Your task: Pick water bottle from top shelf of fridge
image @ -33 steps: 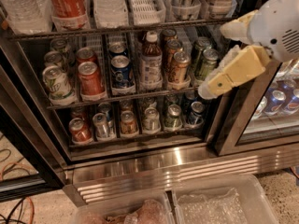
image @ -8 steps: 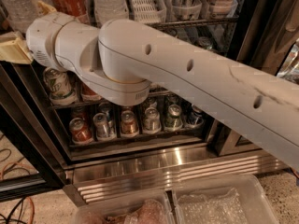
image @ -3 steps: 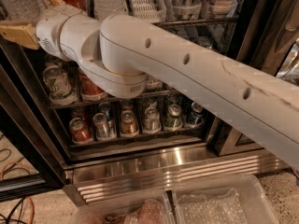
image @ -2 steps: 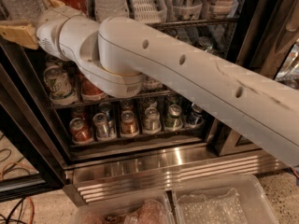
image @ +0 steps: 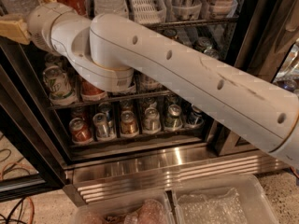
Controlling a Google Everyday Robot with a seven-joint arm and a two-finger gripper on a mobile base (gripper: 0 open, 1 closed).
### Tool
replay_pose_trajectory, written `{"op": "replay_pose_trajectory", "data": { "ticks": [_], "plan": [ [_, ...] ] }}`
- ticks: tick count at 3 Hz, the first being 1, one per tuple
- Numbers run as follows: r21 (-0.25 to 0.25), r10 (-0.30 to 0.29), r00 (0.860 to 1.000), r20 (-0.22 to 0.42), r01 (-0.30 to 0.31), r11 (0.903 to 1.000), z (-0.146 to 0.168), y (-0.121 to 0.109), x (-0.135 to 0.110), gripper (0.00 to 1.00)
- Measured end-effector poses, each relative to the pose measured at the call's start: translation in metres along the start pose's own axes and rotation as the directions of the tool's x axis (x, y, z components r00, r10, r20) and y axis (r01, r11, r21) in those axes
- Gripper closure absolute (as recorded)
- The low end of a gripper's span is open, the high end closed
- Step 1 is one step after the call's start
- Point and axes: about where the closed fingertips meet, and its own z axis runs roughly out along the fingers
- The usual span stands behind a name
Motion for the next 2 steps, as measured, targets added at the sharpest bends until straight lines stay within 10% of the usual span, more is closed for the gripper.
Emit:
{"op": "replay_pose_trajectory", "data": {
  "ticks": [2],
  "plan": [
    [-0.002,0.007,1.000,0.003,-0.007,1.0000,0.0045,-0.0003,0.0015,0.46]
  ]
}}
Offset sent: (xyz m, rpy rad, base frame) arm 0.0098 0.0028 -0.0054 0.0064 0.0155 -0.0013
